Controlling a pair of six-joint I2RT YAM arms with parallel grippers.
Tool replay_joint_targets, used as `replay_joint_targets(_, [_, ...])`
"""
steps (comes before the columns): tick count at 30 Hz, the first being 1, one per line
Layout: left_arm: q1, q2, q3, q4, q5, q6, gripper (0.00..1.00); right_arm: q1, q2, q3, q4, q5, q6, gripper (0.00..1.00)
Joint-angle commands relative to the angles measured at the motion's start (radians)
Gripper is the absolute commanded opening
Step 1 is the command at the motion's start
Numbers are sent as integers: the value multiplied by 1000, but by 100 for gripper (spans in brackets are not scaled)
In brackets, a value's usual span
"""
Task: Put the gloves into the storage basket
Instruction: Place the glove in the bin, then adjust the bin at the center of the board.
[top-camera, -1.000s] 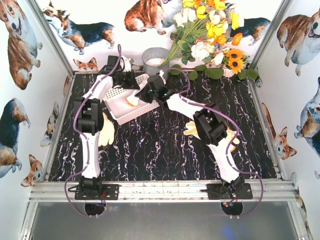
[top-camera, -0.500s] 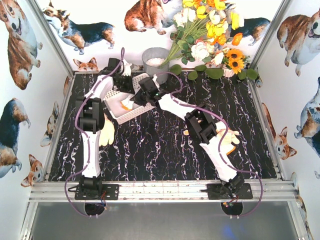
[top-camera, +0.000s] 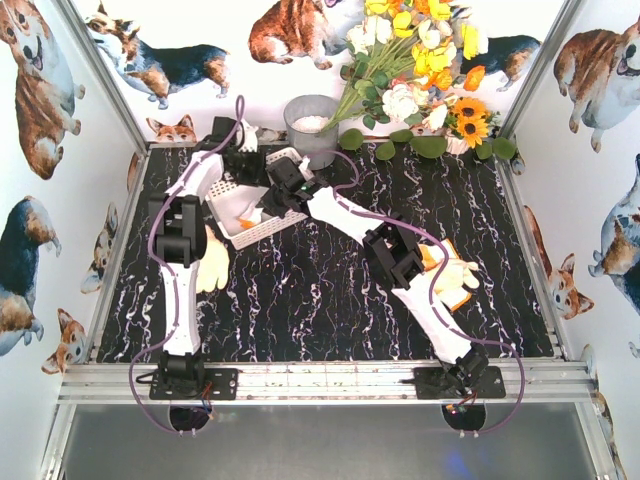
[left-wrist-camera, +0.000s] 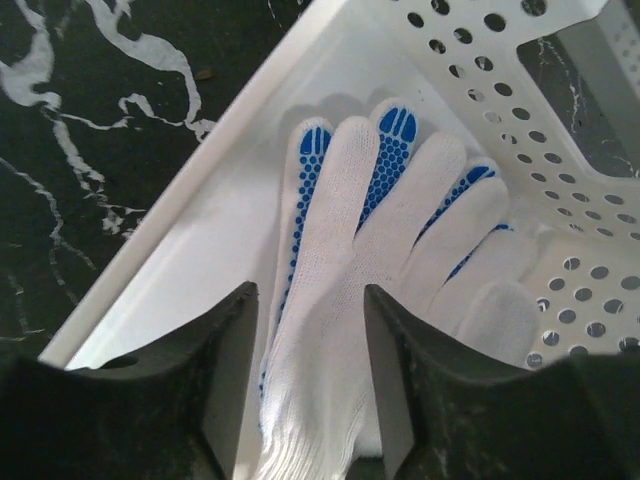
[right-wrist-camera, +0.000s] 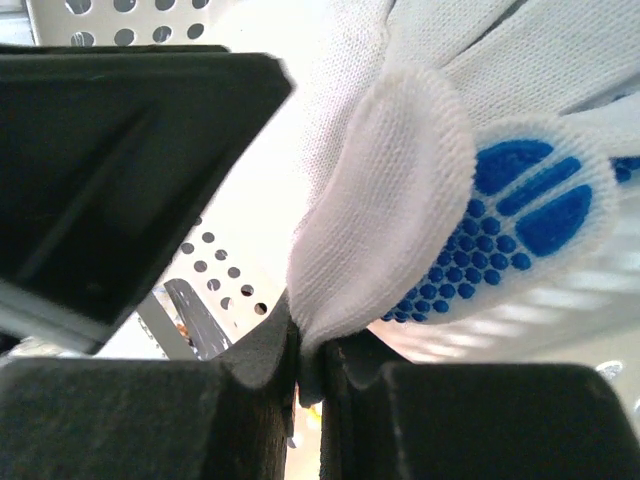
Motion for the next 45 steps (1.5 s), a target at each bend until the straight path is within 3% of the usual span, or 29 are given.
replay_joint_targets(1, [38, -127, -13, 47, 28, -33, 45, 12, 39, 51, -54, 46, 45, 0])
replay_joint_targets(6, [65, -246, -105, 90, -33, -57, 56, 18, 63, 88, -104, 73, 69, 0])
replay_joint_targets(8, [85, -286, -156, 128, -111, -60, 65, 20, 76, 111, -133, 83, 69, 0])
replay_joint_targets(11, [137, -287, -164, 149, -163, -63, 73, 20, 85, 112, -150, 84, 82, 0])
replay_joint_targets(16, [185, -218, -114, 184, -107, -54, 76, 23, 84, 111, -162, 98, 68, 0])
replay_joint_targets(20, [207, -131, -36, 151, 20, -94, 78, 23, 75, 110, -184, 105, 43, 0])
replay_joint_targets(24, [210, -129, -85, 154, 116, -109, 79, 20, 45, 81, -182, 115, 21, 0])
replay_joint_targets(36, [203, -392, -549, 364, 314, -225, 78, -46, -103, -57, -201, 48, -141, 4])
replay_joint_targets(45, [139, -587, -859, 440, 324, -300, 77, -103, -218, -206, -269, -68, -316, 9])
